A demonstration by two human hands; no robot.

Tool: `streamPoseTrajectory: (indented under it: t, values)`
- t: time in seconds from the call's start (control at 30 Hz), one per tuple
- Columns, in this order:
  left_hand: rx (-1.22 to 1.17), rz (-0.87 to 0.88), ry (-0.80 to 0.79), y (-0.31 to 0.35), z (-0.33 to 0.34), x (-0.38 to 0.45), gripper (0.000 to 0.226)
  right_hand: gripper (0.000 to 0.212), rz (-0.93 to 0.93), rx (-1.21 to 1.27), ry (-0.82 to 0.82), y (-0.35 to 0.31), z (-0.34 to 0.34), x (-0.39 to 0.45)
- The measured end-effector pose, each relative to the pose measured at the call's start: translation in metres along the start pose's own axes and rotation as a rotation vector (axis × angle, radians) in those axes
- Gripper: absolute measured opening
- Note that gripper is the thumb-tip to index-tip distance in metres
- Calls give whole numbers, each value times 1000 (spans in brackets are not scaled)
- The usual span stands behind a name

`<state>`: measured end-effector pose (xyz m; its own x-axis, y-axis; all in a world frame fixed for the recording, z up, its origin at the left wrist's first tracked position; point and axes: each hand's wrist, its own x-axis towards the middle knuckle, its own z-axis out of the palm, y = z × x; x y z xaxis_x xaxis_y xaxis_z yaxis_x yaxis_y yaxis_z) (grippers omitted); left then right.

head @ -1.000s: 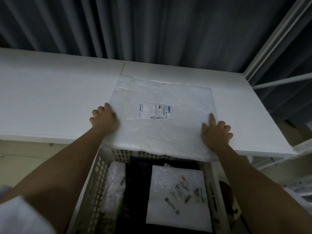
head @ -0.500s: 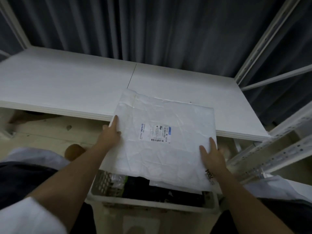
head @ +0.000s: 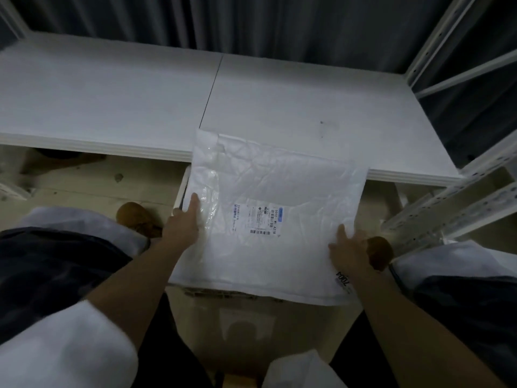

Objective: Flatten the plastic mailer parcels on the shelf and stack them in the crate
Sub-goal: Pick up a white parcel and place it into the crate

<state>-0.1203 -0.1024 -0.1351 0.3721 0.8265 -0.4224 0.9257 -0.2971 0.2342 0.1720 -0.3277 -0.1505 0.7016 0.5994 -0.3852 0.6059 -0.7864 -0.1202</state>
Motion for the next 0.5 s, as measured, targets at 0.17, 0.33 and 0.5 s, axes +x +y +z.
streamPoseTrajectory:
  t: [0.17,0.33,0.5]
  values:
    - [219,-145,-97,17,10,12,87,65,5,-258,71,-18,9,10]
    - [557,-190,-79,30,30,16,92,73,-189,-578,122,-31,9,28]
    - [473,171,-67,35,54,32,96,122,-448,-579,-90,-39,17,48]
